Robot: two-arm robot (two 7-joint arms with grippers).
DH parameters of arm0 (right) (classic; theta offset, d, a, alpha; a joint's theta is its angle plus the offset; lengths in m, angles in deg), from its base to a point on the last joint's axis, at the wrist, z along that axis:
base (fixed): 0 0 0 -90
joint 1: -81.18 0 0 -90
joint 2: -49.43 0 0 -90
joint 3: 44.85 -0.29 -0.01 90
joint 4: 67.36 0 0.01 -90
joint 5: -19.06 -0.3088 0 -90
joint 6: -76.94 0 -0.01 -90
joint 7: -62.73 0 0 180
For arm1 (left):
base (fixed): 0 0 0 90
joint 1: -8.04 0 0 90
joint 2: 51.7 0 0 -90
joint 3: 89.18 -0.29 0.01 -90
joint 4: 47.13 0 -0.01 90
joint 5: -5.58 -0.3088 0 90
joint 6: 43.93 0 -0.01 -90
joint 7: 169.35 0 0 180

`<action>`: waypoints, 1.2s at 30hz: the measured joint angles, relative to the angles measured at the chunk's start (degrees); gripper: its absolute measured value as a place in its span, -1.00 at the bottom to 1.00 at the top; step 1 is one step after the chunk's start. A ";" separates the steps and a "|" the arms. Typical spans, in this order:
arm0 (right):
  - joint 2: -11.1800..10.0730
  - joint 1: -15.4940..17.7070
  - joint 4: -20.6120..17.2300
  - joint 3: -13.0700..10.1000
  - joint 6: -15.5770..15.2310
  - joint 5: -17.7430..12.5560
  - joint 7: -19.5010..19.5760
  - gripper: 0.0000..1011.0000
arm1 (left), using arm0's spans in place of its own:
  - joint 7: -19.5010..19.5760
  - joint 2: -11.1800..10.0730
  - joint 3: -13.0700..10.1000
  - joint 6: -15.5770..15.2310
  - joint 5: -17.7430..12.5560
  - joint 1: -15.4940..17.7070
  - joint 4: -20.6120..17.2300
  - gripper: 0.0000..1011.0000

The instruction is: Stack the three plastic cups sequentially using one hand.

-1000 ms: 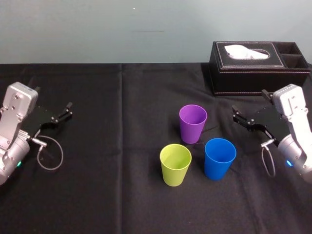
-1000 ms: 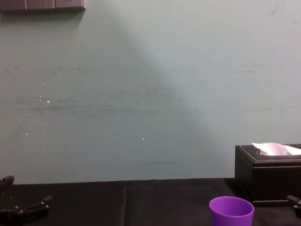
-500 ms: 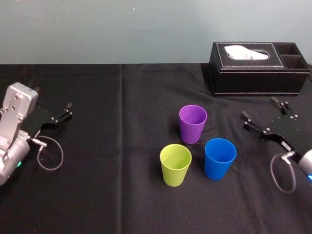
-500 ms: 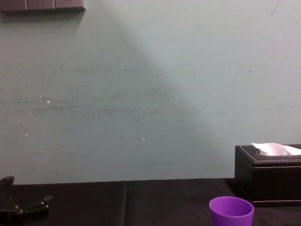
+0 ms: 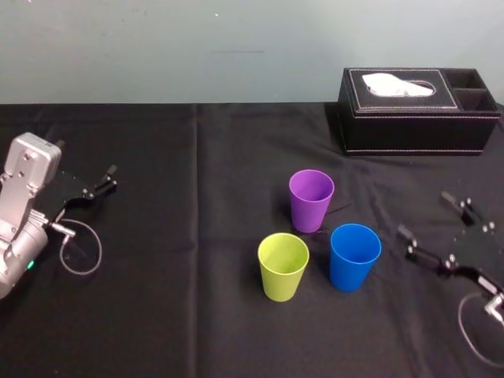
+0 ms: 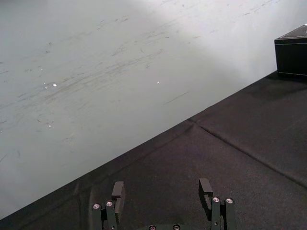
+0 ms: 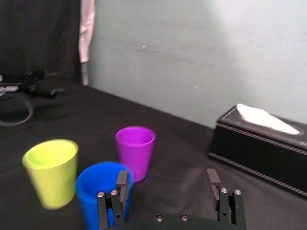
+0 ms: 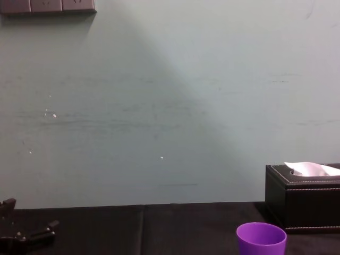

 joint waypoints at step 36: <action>4.63 -1.20 3.75 2.85 -4.00 4.44 -9.23 0.99 | 0.00 0.00 0.00 0.00 0.00 0.00 0.00 1.00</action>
